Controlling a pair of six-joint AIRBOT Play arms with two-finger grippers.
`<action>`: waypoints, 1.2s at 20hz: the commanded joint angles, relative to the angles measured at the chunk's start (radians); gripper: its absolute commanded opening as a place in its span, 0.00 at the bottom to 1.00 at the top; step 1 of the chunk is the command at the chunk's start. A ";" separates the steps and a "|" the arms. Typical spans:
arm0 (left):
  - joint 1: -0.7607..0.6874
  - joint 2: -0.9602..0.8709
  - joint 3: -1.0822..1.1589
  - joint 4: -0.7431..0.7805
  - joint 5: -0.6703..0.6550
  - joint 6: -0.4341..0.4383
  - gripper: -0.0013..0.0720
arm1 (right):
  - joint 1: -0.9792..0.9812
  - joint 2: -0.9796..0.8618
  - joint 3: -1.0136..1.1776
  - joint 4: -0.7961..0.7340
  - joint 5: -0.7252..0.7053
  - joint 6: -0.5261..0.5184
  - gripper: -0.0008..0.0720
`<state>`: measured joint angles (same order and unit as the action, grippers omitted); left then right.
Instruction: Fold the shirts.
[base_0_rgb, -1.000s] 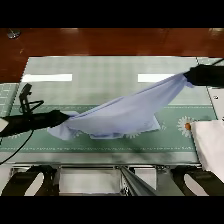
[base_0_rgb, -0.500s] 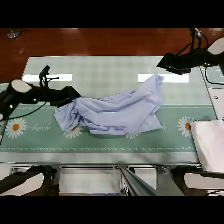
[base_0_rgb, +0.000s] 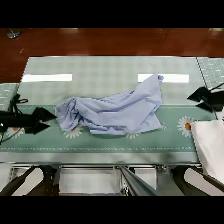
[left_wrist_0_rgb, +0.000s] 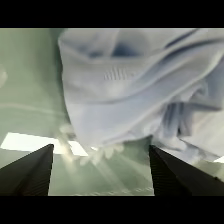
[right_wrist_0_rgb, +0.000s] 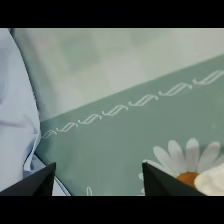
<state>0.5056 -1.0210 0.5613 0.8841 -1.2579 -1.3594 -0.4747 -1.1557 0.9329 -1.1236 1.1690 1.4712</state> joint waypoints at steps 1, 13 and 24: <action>0.101 0.082 -0.253 -0.246 0.020 0.129 0.98 | -0.040 0.150 -0.320 0.222 -0.140 -0.122 0.86; -0.326 -0.011 -0.285 -0.436 0.381 0.177 0.97 | 0.178 0.156 -0.372 0.254 -0.157 -0.106 0.86; -0.376 -0.202 -0.123 -0.512 0.382 0.220 0.05 | 0.133 0.156 -0.372 0.177 -0.047 -0.099 0.86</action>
<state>0.1505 -1.1797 0.3958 0.3908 -0.8497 -1.1675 -0.3412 -1.0004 0.5613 -0.9329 1.0985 1.3666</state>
